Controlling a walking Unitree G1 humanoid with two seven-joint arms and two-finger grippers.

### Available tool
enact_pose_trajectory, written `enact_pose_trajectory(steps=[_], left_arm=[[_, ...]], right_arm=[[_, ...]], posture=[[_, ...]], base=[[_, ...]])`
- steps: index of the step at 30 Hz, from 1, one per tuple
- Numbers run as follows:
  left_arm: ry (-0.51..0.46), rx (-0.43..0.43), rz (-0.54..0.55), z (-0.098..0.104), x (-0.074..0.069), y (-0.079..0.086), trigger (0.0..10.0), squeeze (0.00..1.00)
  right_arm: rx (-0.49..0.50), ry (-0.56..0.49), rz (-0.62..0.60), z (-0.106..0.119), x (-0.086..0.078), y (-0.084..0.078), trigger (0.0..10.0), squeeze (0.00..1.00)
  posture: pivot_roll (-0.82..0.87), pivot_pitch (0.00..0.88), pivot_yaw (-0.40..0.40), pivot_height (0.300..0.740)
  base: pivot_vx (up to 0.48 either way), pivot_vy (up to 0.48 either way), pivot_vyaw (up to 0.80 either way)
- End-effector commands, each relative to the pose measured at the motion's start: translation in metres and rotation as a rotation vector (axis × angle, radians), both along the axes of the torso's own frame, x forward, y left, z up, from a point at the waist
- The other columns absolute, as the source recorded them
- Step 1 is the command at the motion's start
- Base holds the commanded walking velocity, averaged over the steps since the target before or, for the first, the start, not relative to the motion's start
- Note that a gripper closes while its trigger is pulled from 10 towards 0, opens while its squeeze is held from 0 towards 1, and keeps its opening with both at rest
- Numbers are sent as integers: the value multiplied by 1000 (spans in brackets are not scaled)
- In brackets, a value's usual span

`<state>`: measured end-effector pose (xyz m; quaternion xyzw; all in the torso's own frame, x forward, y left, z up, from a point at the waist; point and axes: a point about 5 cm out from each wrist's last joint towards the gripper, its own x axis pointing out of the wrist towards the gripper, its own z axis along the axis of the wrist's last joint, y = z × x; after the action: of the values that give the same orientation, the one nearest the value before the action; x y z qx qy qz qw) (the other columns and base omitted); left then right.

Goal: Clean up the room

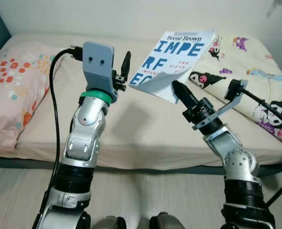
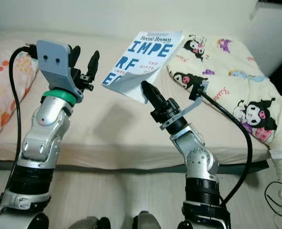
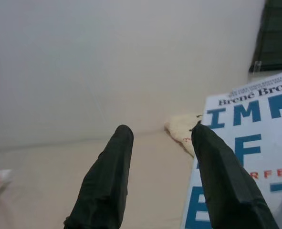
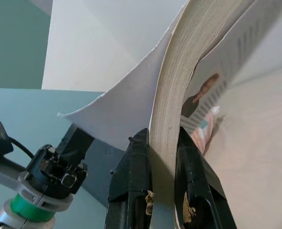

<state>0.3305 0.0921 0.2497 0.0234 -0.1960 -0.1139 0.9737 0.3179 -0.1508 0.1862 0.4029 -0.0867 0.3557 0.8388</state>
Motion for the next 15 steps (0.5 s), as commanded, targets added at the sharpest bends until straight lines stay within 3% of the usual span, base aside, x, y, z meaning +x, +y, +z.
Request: enact_pose_trajectory(steps=[1, 15], left_arm=[[15, 2, 6, -3, 1, 1, 10000, 0], [16, 2, 11, -2, 1, 3, 10000, 0]], right_arm=[[13, -35, -1, 5, -1, -1, 10000, 0], [16, -31, -1, 4, -1, 1, 10000, 0]], posture=[[-37, 0, 6, 715], [-35, 0, 9, 715]], base=[[0, 322, 0], [0, 346, 0]])
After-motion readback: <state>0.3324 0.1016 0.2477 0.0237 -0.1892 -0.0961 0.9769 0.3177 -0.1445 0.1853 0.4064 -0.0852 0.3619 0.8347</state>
